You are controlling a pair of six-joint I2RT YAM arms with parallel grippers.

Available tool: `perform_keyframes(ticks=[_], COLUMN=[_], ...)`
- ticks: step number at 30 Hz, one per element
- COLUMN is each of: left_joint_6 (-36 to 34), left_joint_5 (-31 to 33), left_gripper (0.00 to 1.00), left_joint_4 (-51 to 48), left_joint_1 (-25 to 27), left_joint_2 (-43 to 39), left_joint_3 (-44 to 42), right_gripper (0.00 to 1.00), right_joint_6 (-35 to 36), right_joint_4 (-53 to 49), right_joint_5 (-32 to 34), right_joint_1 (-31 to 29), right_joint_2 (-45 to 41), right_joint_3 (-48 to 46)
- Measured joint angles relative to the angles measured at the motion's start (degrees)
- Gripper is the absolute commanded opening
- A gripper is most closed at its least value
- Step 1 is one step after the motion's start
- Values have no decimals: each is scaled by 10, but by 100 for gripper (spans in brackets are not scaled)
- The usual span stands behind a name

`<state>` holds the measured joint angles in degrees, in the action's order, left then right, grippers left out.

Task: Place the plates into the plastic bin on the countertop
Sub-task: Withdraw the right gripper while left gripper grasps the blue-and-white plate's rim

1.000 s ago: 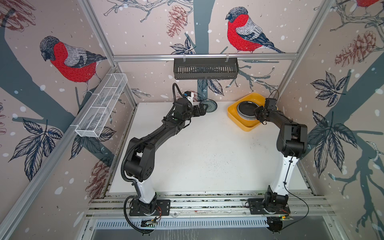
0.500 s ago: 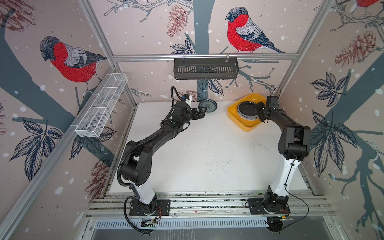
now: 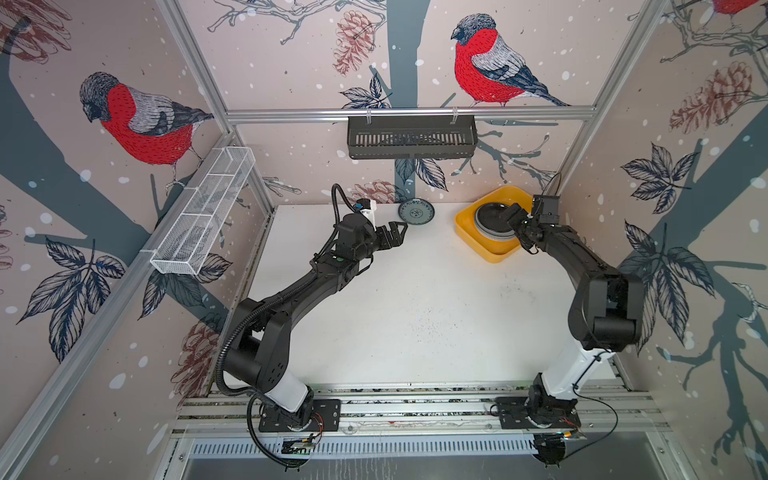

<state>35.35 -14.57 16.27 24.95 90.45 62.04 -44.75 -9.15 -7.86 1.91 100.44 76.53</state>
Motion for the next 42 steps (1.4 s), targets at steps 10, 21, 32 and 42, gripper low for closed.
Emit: perform_keyframes(ticks=[10, 21, 32, 42], left_joint_6=[52, 97, 109, 127], left_joint_5=[-7, -24, -58, -80], left_gripper=[96, 93, 85, 79], left_joint_4=[-24, -119, -149, -165], left_joint_1=[-4, -36, -61, -79], left_joint_2=[54, 226, 391, 529], left_joint_3=[23, 193, 353, 511], right_gripper=[100, 99, 99, 100], right_joint_6=[49, 64, 74, 58], right_joint_4=[63, 88, 64, 37], right_joint_5=[-53, -55, -4, 45], right_joint_1=[-76, -96, -94, -89], right_joint_2=[-120, -174, -198, -214], right_joint_3=[-132, -154, -151, -158])
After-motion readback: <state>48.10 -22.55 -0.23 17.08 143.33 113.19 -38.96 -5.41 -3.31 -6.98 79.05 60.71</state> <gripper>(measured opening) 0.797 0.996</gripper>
